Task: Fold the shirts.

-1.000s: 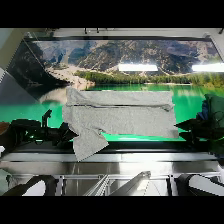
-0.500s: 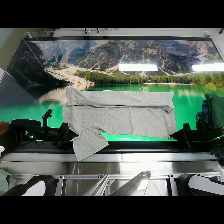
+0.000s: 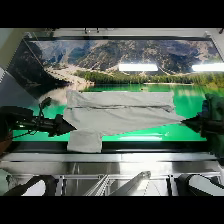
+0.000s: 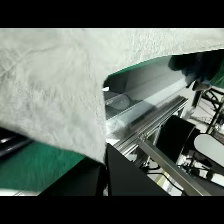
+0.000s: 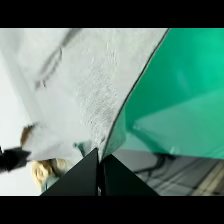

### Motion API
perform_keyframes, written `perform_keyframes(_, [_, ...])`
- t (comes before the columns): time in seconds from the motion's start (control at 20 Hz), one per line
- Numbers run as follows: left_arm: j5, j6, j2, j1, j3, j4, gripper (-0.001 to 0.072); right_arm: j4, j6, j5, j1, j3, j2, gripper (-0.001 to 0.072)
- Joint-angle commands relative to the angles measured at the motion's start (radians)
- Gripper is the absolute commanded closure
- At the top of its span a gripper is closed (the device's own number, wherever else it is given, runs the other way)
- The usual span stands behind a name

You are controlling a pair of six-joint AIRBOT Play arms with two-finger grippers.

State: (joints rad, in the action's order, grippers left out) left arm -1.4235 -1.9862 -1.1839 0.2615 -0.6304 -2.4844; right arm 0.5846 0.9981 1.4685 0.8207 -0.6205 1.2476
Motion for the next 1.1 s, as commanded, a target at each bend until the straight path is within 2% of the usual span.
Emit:
perform_keyframes(0.0, [-0.051,-0.021,0.013,0.118,-0.016,-0.002,0.0684,-0.030,0.030,-0.006,0.094,-0.014,-0.044,0.0697])
perform_keyframes(0.1, [-0.078,-0.029,0.032,0.230,-0.015,-0.006,0.0684,-0.029,0.031,-0.006,0.085,-0.012,-0.044,0.0697])
perform_keyframes(0.2, [-0.072,-0.029,0.043,0.277,-0.016,-0.007,0.0684,-0.028,0.031,-0.010,0.051,-0.005,-0.044,0.0697])
perform_keyframes(0.45, [-0.156,-0.029,0.030,0.219,-0.016,-0.006,0.0685,-0.029,0.042,-0.004,-0.003,0.036,-0.048,0.0697])
perform_keyframes(0.65, [-0.045,-0.016,0.051,0.196,-0.076,-0.039,0.0684,-0.104,0.040,-0.172,-0.004,0.036,-0.054,0.0697])
perform_keyframes(0.85, [-0.060,0.007,-0.146,0.147,-0.302,-0.036,0.0685,-0.410,-0.127,-0.259,-0.047,0.026,0.010,0.0697])
perform_keyframes(1.05, [-0.050,0.040,-0.384,0.056,-0.542,-0.021,0.0685,-0.485,-0.219,-0.356,-0.187,-0.039,0.152,0.0697])
